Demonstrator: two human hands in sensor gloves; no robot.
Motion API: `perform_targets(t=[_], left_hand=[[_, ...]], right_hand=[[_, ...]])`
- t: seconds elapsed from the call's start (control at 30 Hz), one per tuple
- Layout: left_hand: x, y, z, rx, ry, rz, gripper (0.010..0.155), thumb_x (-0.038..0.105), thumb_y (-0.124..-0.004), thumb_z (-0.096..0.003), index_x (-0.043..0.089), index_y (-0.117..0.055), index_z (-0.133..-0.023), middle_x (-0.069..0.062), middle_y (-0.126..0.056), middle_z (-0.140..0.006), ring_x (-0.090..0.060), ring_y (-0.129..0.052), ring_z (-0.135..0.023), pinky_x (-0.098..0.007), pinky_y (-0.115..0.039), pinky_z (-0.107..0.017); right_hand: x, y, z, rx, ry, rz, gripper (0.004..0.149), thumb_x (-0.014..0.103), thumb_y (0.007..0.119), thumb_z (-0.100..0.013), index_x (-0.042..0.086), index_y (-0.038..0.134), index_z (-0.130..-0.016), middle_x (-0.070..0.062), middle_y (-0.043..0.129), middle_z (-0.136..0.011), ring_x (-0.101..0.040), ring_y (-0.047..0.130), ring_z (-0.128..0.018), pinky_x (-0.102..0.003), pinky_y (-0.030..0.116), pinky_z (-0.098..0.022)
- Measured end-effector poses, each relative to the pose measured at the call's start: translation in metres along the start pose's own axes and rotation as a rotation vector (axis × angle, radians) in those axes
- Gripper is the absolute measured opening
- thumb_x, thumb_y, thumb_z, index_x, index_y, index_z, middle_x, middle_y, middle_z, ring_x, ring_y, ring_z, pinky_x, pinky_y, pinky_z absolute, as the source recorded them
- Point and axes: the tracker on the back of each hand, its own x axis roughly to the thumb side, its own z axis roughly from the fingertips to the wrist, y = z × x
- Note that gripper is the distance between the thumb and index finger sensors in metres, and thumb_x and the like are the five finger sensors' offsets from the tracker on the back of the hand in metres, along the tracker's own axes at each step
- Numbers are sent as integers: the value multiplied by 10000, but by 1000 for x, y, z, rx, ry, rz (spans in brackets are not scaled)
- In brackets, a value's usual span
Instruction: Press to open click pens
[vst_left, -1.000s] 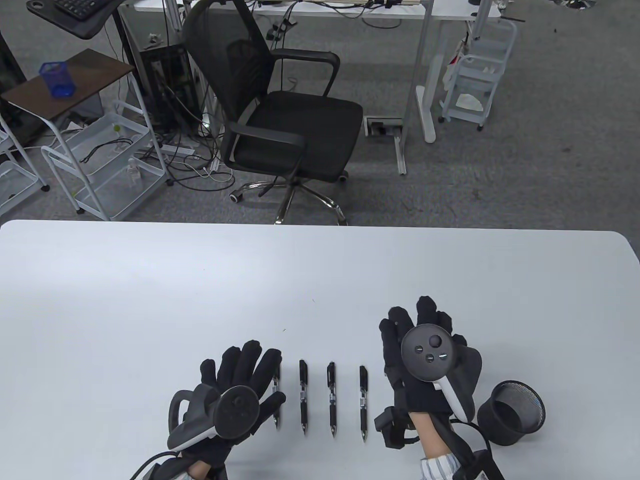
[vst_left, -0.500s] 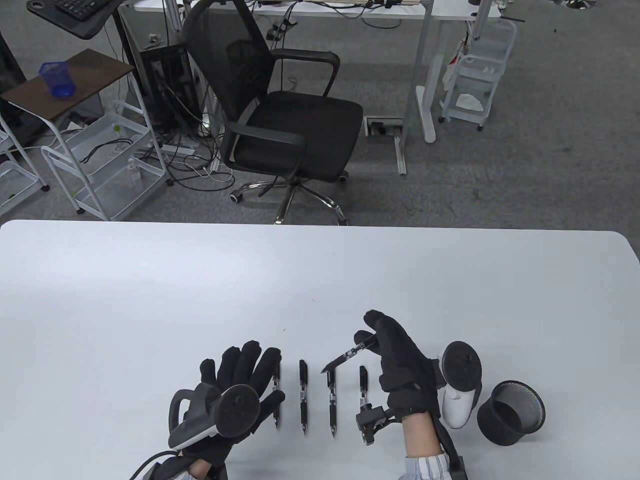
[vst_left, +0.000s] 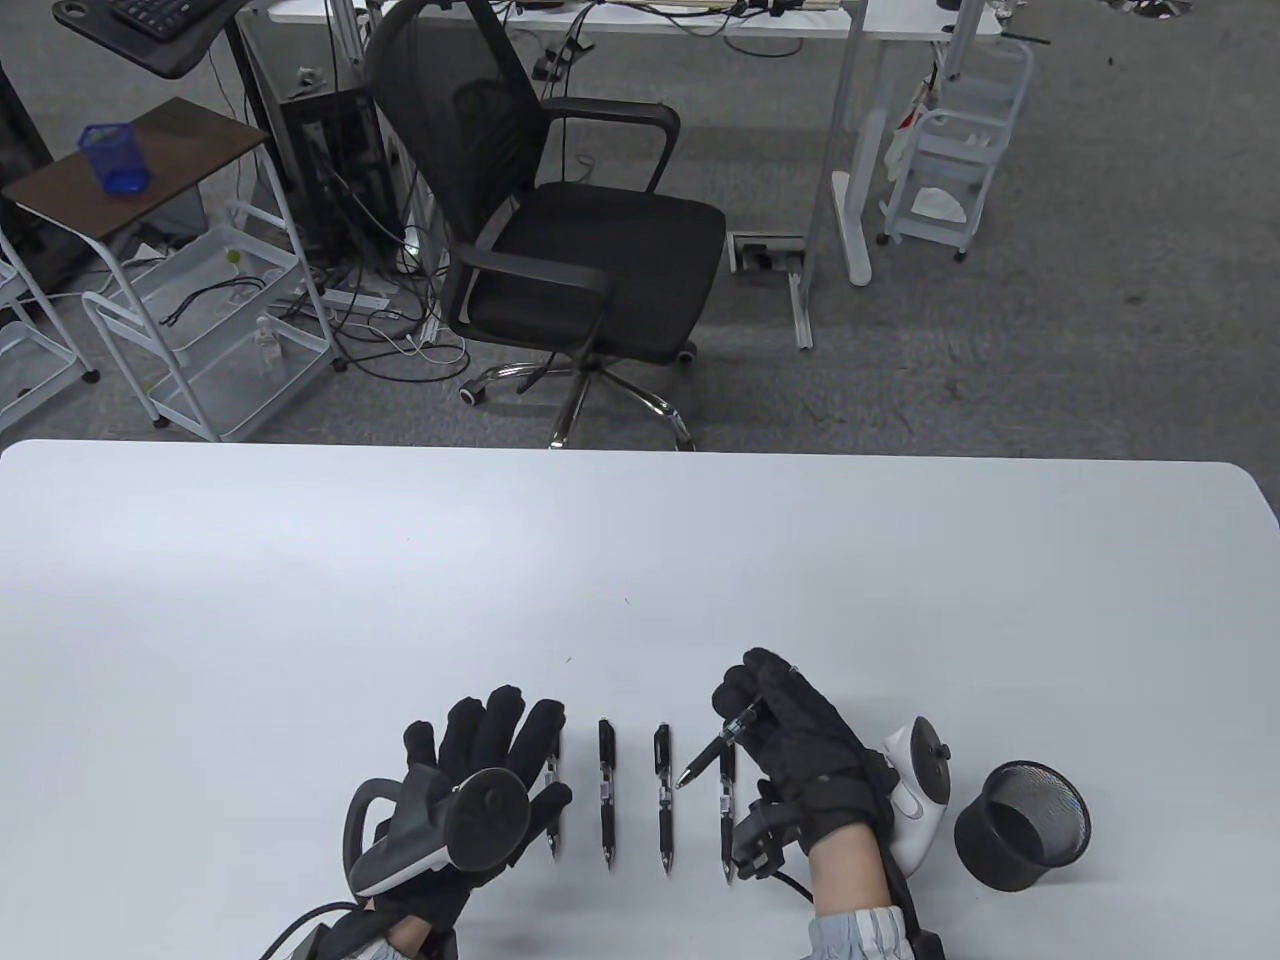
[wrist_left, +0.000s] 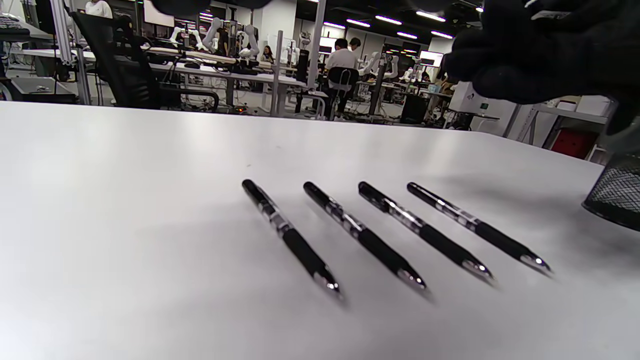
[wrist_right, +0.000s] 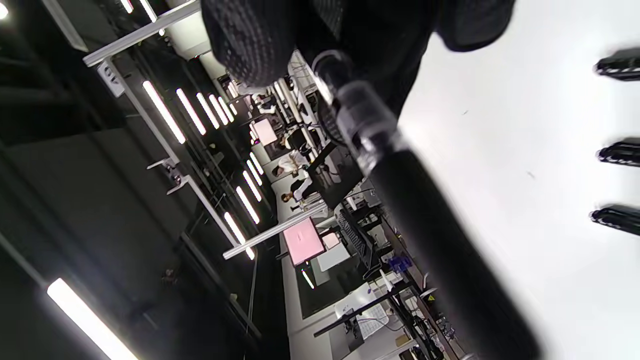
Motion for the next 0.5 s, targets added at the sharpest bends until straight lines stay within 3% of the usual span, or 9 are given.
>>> perform_targets(t=[0.07, 0.17, 0.27, 0.37, 0.4, 0.47, 0.5], left_hand=[[1, 0, 0, 1, 0, -4, 688, 574, -488, -710, 281, -189, -1256, -224, -246, -1321, -598, -369, -1166, -814, -309, -756], [0, 0, 0, -2, 1, -4, 693, 575, -489, -710, 273, -190, -1258, -226, -243, -1321, -599, -367, -1165, -815, -309, -755], [-1, 0, -1, -2, 5, 0, 694, 575, -489, -709, 274, -189, -1258, -226, -241, -1321, -599, -367, -1165, -814, -308, -756], [-1, 0, -1, -1, 7, 1, 692, 573, -490, -709, 274, -192, -1258, -228, -243, -1320, -599, -365, -1165, -814, -308, -756], [-1, 0, -1, -1, 7, 1, 690, 574, -488, -709, 276, -193, -1257, -225, -243, -1321, -598, -366, -1166, -814, -308, -756], [-1, 0, -1, -3, 6, 0, 692, 574, -488, -710, 275, -191, -1258, -226, -243, -1321, -600, -367, -1165, -814, -307, -756], [-1, 0, -1, -4, 6, 0, 690, 575, -487, -710, 276, -191, -1257, -224, -243, -1321, -597, -365, -1166, -814, -308, -757]], right_hand=[[-1, -2, 1, -33, 6, -22, 707, 232, 820, -593, -177, 546, -1099, -513, 618, -1011, -211, 985, -747, -533, 588, -723], [-1, 0, 2, -19, -15, -92, 531, 184, 814, -599, -99, 708, -1036, -471, 640, -1026, -179, 975, -743, -522, 589, -724], [-2, 5, 2, 57, -12, -219, 482, 184, 767, -628, -49, 725, -1047, -435, 570, -1093, -308, 879, -872, -621, 553, -704], [-2, 9, 1, 135, -30, -245, 468, 219, 712, -660, 55, 672, -1097, -414, 452, -1162, -587, 587, -988, -766, 469, -646], [-3, 10, 1, 147, -32, -236, 477, 234, 669, -677, 66, 621, -1121, -404, 480, -1158, -580, 595, -988, -777, 451, -646], [-4, 11, 0, 170, -52, -242, 481, 226, 570, -699, 36, 500, -1135, -239, 653, -1050, -427, 729, -908, -768, 455, -657], [-4, 11, 0, 197, -46, -269, 482, 219, 514, -708, -5, 428, -1125, -186, 628, -982, -368, 717, -840, -727, 459, -678]])
